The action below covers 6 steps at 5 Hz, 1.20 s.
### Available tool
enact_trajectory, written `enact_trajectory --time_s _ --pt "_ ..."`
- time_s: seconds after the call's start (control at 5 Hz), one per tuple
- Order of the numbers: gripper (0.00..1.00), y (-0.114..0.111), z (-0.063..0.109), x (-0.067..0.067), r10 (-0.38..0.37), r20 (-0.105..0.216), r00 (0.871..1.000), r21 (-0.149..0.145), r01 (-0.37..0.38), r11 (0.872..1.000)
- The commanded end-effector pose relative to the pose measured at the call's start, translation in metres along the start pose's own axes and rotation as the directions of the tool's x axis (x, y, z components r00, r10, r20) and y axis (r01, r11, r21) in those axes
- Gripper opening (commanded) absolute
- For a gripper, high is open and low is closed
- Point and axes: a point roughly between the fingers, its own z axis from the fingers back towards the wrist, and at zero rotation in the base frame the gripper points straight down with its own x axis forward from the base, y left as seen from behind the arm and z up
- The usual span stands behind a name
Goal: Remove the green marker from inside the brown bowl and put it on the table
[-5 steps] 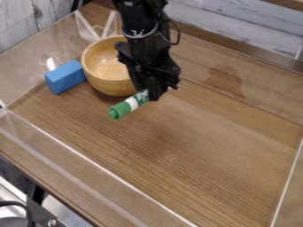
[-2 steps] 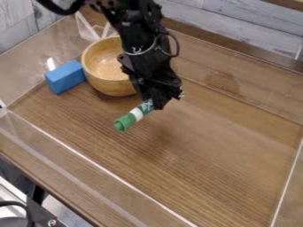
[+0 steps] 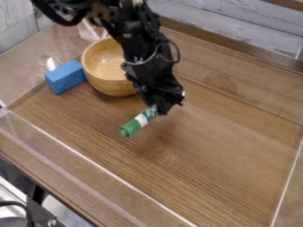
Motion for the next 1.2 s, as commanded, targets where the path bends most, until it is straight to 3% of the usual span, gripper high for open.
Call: enact_trajectory --time_s 0.0,0.4,0.8,1.0 --pt "0.00 0.003 0.000 0.012 -0.004 0.061 0.998 -0.002 0.004 1.000" --pt "0.00 0.003 -0.009 0.020 -0.005 0.085 0.996 -0.012 0.006 1.000" --pt "0.00 0.006 -0.013 0.028 -0.018 0.089 0.996 -0.010 0.019 1.000" --pt "1.00 0.008 -0.015 0.030 -0.019 0.092 0.996 -0.013 0.020 1.000"
